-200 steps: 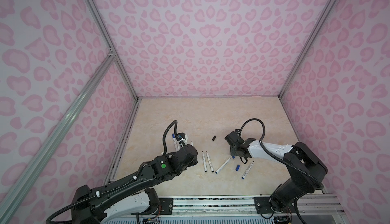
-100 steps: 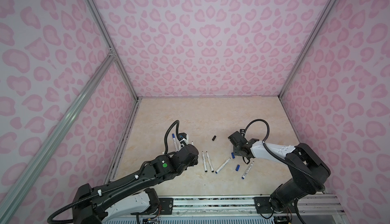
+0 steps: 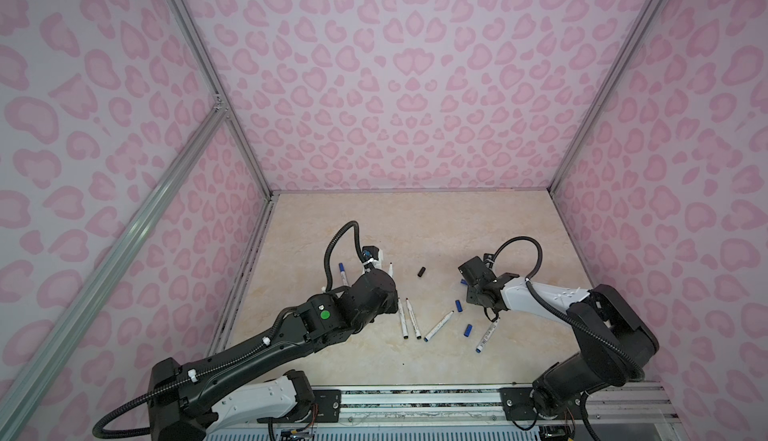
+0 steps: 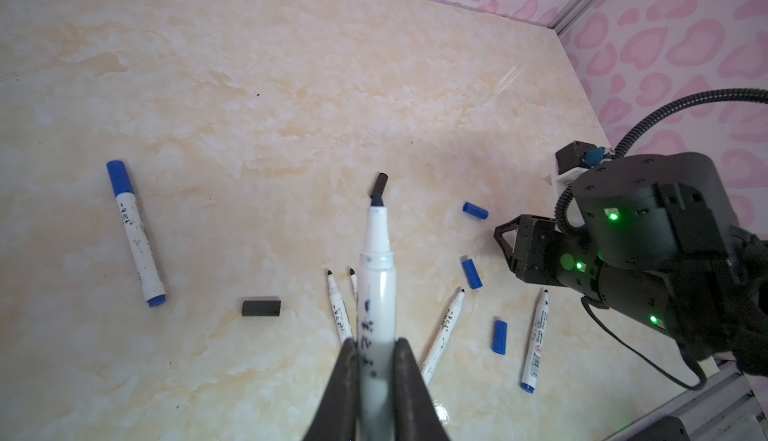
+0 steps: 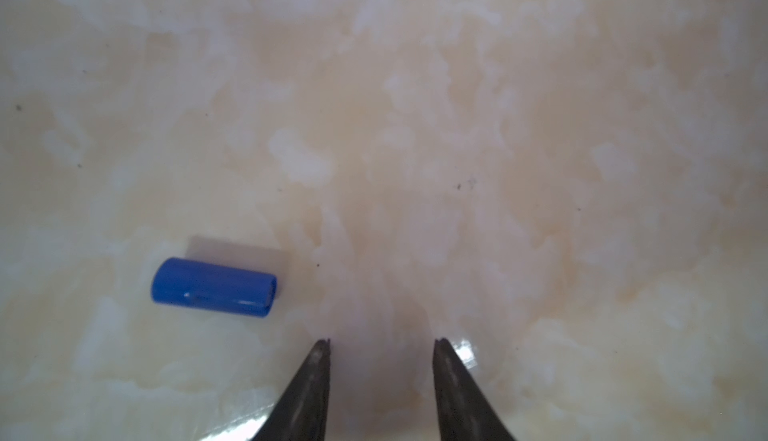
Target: Insert the pens into the pen caps
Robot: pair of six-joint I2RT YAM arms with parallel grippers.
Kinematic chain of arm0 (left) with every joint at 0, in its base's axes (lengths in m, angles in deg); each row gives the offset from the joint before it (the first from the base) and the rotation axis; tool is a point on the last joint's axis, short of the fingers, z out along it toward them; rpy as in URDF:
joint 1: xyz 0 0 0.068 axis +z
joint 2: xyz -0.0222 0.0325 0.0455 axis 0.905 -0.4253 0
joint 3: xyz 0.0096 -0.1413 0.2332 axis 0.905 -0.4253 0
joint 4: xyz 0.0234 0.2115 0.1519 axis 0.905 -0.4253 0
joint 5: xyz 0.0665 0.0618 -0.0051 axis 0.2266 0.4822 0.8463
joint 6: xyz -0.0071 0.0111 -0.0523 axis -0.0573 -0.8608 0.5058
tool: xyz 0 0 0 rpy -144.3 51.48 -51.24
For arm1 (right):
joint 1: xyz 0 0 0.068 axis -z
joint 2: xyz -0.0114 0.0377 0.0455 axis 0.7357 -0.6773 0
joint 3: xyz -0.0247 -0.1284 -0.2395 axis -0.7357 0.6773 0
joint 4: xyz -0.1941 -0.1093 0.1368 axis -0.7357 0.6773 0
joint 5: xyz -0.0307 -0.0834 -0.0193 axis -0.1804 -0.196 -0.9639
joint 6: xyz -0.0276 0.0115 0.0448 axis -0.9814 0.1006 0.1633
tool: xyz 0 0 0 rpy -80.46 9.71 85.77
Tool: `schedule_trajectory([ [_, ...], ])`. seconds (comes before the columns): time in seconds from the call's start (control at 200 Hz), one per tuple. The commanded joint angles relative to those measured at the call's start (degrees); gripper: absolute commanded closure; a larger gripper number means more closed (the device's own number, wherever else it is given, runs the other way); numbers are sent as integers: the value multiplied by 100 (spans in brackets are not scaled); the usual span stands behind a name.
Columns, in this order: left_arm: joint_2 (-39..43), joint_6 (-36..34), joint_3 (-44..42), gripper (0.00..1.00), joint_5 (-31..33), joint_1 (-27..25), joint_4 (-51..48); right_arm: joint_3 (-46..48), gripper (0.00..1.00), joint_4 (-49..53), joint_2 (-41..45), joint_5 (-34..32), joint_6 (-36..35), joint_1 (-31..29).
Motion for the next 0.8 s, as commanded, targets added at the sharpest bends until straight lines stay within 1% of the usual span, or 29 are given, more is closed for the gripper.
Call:
schedule_trajectory([
  [0.0, 72, -159, 116, 97, -92, 35, 7, 23, 57, -35, -45, 53, 38, 48],
  [0.21, 145, -217, 115, 97, -190, 96, 71, -41, 57, 32, -29, 2, 47, 184],
  [0.365, -60, -286, 244, 97, -303, 159, 88, 14, 56, 178, 278, -5, 116, 229],
  [0.45, -201, -338, 303, 97, -280, 164, 145, 7, 55, 420, 562, 41, 151, 217],
  [0.495, -275, -362, 318, 97, -274, 177, 223, 109, 53, 416, 801, 28, 150, 202],
  [0.555, -366, -408, 364, 97, -287, 184, 303, 268, 46, 356, 1071, -51, 178, 226],
  [0.695, -485, -463, 469, 97, -266, 211, 308, 166, 39, 593, 1466, 31, 132, 382],
  [0.795, -506, -498, 506, 97, -305, 221, 287, 17, 28, 916, 1925, -3, 33, 433],
])
